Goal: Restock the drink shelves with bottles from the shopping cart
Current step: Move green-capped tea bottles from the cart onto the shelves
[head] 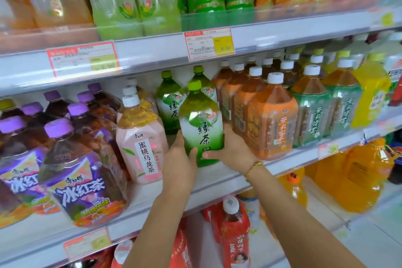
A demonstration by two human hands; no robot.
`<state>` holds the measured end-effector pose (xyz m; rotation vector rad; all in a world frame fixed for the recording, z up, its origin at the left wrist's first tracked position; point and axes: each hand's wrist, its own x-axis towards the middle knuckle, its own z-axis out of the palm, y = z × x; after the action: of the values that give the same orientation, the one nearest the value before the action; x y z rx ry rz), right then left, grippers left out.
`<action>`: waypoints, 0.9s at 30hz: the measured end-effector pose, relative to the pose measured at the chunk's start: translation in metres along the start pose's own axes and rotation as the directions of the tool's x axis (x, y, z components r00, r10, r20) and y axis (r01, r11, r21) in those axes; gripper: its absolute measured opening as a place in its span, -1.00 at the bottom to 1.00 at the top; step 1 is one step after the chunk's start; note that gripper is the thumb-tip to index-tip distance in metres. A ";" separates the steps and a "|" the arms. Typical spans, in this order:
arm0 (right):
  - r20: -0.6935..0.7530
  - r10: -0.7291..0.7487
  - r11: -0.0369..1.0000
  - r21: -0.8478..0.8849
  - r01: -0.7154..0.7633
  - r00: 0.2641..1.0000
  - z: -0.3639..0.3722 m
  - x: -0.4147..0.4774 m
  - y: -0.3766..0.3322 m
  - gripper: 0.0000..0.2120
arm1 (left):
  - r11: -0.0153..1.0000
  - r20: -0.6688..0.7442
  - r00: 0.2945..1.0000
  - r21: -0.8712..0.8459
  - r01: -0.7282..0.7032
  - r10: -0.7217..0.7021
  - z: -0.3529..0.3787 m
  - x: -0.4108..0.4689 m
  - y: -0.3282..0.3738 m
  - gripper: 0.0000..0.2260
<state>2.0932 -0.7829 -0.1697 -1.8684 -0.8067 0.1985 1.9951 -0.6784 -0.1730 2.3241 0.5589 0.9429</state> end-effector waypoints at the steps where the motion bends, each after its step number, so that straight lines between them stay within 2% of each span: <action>1: -0.035 0.005 1.000 -0.003 -0.005 0.999 0.006 0.009 0.002 -0.28 | 1.000 0.050 0.999 0.016 0.006 -0.007 -0.001 0.000 -0.007 -0.50; 3: -0.053 0.003 1.000 -0.028 -0.005 0.999 0.017 0.030 0.004 -0.27 | 0.996 0.137 0.990 0.086 0.004 -0.016 -0.003 -0.004 -0.021 -0.56; 7: -0.049 0.022 0.998 -0.064 -0.025 0.999 0.049 0.072 0.002 -0.24 | 0.971 0.233 0.972 0.235 -0.032 -0.024 -0.005 -0.010 -0.035 -0.85; 9: -0.050 0.043 0.997 -0.063 -0.046 0.998 0.060 0.092 0.002 -0.21 | 0.951 0.298 0.955 0.297 -0.086 -0.007 -0.006 -0.010 -0.036 -0.85; 13: -0.001 0.183 0.972 -0.147 -0.181 0.983 0.053 0.114 0.009 0.26 | 0.930 0.373 0.927 0.328 -0.168 0.036 -0.008 -0.007 -0.039 -0.80; 17: 0.113 0.222 0.956 -0.219 -0.193 0.968 0.040 0.114 0.006 0.33 | 0.919 0.391 0.920 0.352 -0.180 0.031 -0.006 -0.002 -0.039 -0.76; 19: 0.125 0.244 0.949 -0.236 -0.211 0.962 0.036 0.107 -0.002 0.29 | 0.931 0.393 0.919 0.326 -0.163 0.023 -0.007 -0.003 -0.038 -0.76; 21: 0.107 0.231 0.942 -0.274 -0.194 0.967 0.025 0.090 -0.012 0.12 | 0.966 0.357 0.934 0.234 -0.115 0.025 -0.011 -0.008 -0.033 -0.75; 22: 0.080 0.197 0.931 -0.326 -0.162 0.977 0.017 0.077 -0.019 -0.08 | 0.980 0.300 0.953 0.171 -0.100 0.045 -0.014 -0.012 -0.028 -0.79; 24: -0.037 0.046 0.900 -0.432 -0.058 0.998 -0.004 0.043 -0.037 -0.66 | 0.989 0.137 0.980 0.024 -0.146 0.141 -0.023 -0.023 -0.010 -0.89; 25: -0.108 -0.040 0.873 -0.487 -0.018 0.993 -0.017 0.022 -0.045 -0.70 | 0.979 0.067 0.976 -0.035 -0.203 0.205 -0.026 -0.029 0.000 -0.83; 27: -0.229 -0.163 0.815 -0.580 0.000 0.960 -0.042 -0.022 -0.058 -0.57 | 0.947 0.011 0.957 -0.148 -0.285 0.290 -0.027 -0.041 0.024 -0.67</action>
<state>2.0713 -0.8147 -0.1056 -2.3531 -0.8088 -0.3999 1.9521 -0.7107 -0.1622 2.3213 0.1311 1.0365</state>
